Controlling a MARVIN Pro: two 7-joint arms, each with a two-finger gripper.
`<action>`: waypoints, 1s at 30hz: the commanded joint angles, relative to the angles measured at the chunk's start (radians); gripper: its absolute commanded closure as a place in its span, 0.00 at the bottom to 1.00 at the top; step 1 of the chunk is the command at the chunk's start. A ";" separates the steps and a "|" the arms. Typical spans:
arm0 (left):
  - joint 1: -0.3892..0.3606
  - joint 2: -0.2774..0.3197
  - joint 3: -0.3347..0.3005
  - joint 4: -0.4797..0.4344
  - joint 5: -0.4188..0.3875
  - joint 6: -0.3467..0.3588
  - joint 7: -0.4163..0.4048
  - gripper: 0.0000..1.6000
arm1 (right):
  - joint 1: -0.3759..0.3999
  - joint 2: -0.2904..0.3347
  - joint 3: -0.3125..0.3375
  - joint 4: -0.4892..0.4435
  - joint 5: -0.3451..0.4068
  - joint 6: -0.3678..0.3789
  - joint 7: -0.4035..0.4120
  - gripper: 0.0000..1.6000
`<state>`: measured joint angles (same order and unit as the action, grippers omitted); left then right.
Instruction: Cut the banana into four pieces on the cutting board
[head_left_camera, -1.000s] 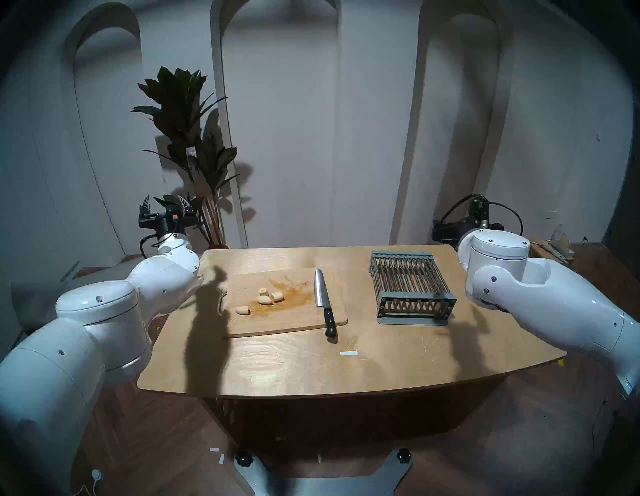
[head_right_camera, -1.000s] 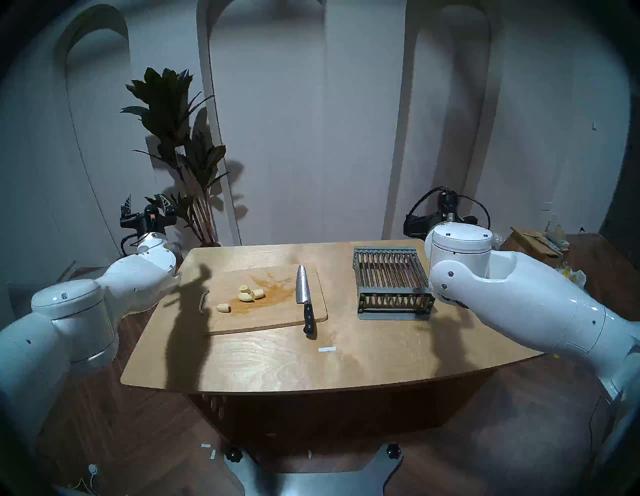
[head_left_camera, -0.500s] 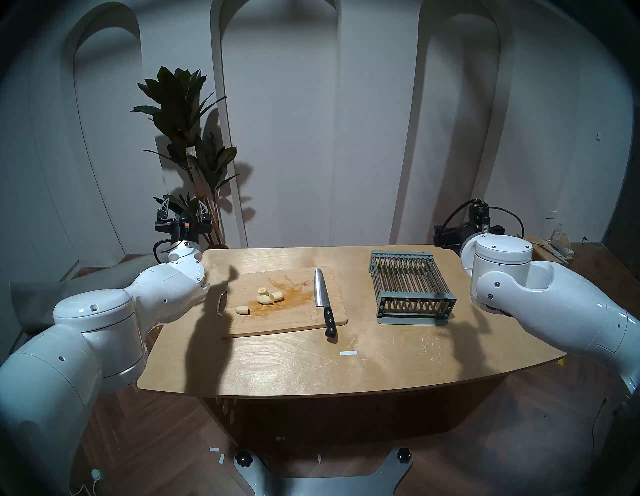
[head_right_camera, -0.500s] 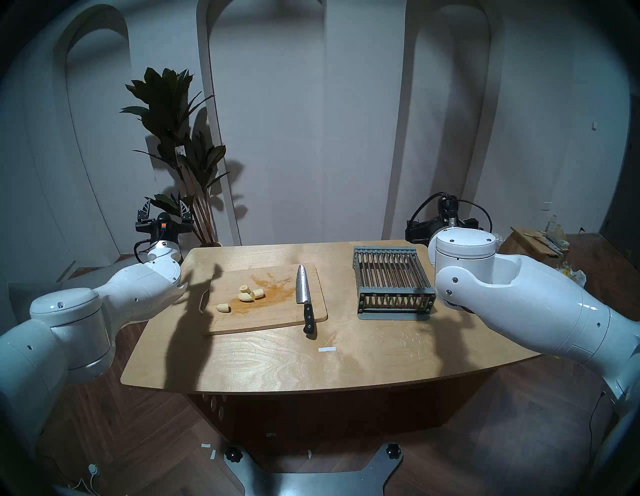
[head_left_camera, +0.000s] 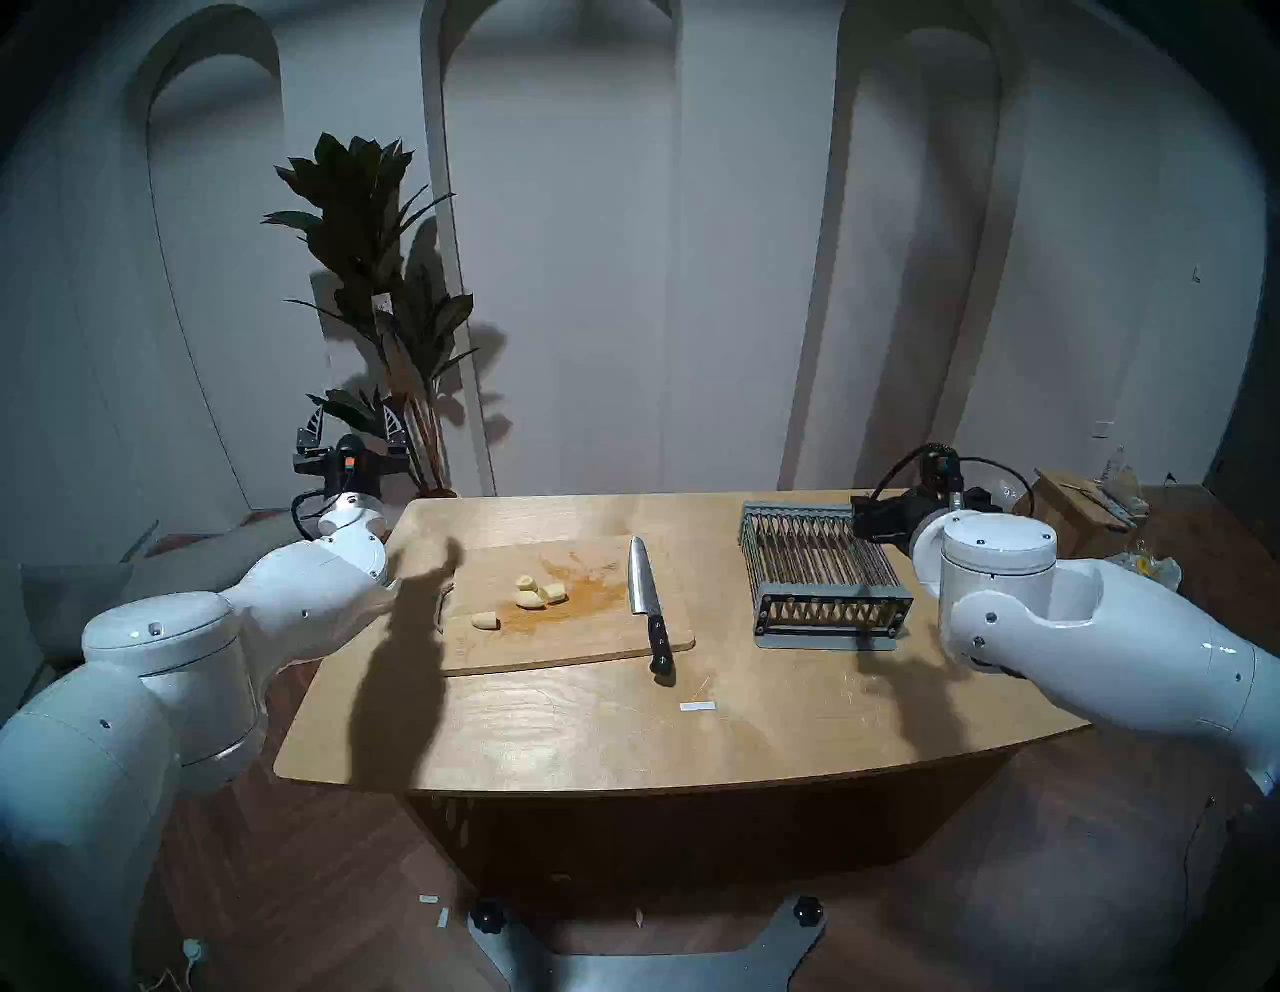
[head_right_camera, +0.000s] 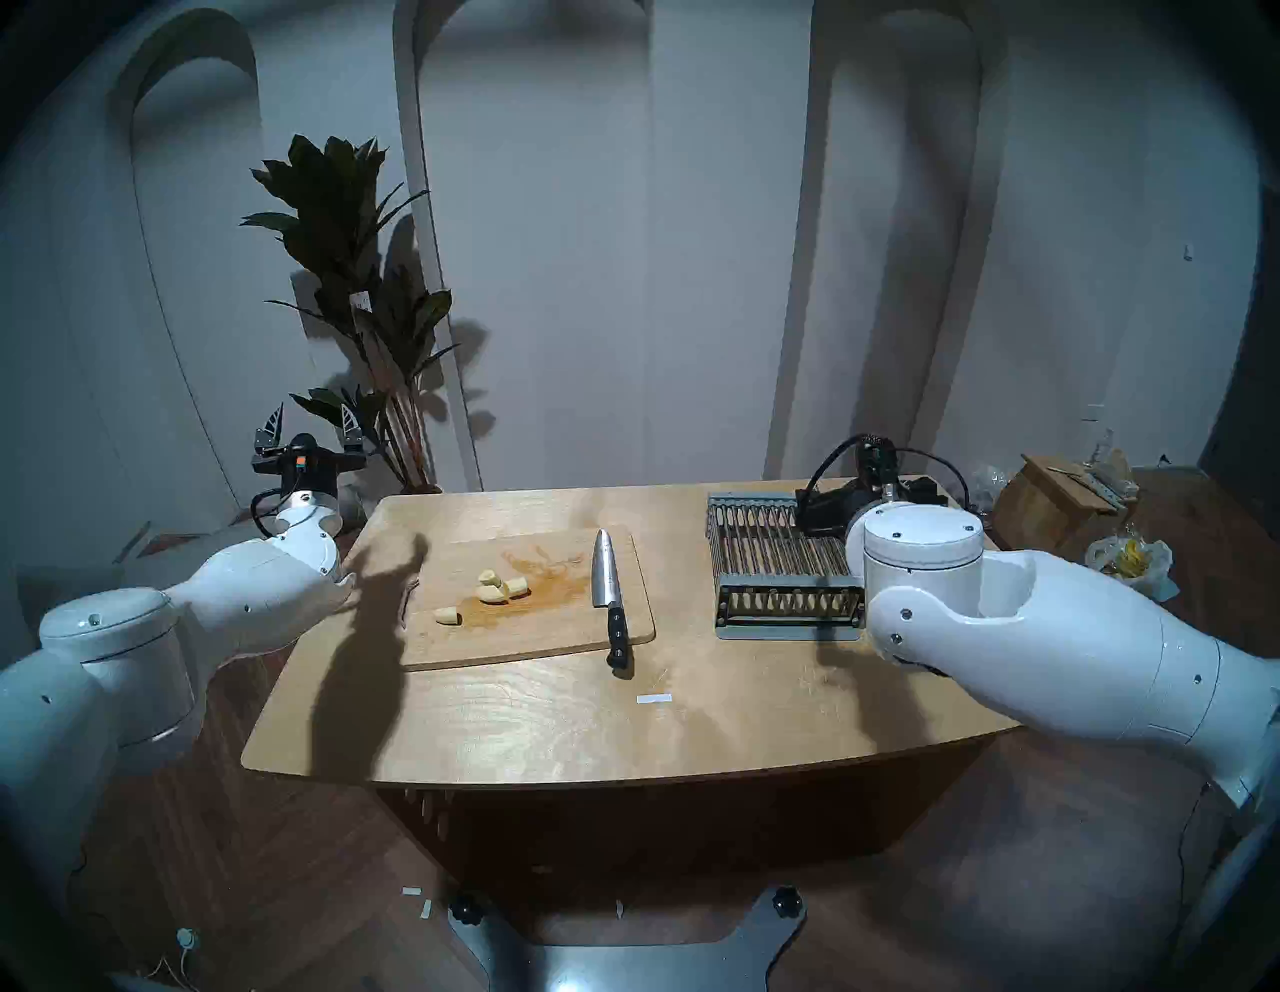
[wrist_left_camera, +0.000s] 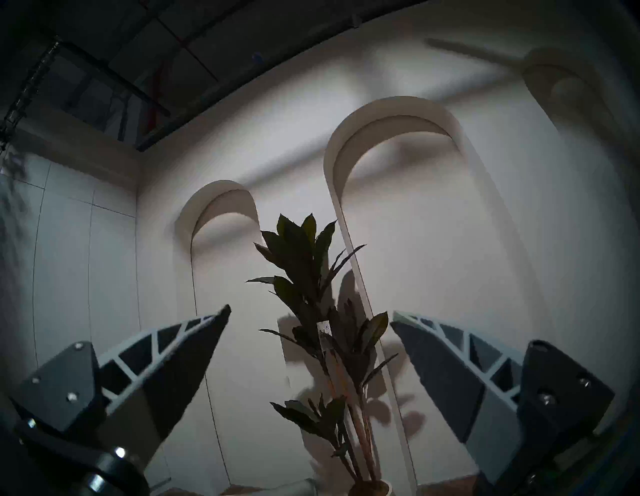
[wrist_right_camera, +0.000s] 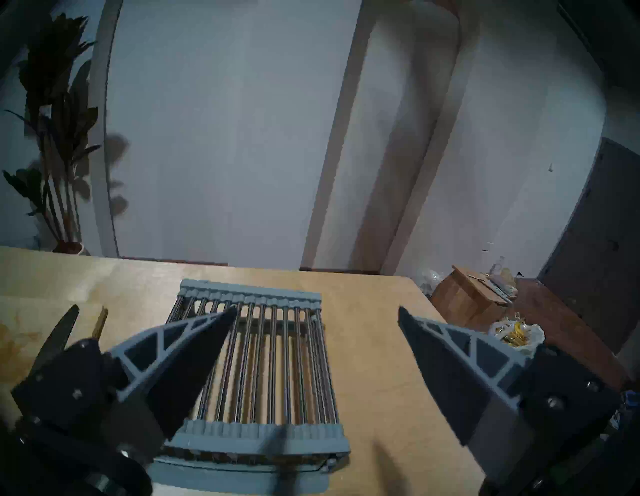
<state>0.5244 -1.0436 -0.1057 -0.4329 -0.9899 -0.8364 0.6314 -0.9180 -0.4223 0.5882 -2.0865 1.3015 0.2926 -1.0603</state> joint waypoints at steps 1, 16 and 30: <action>-0.002 0.018 -0.021 -0.044 -0.022 -0.026 -0.003 0.00 | -0.008 0.040 -0.002 -0.021 -0.024 -0.014 0.016 0.00; 0.069 0.048 -0.036 -0.147 -0.080 -0.016 -0.008 0.00 | -0.037 0.101 -0.021 -0.045 -0.062 -0.046 0.065 0.00; 0.101 0.094 -0.051 -0.251 -0.124 -0.019 -0.005 0.00 | -0.062 0.144 -0.035 -0.061 -0.102 -0.084 0.101 0.00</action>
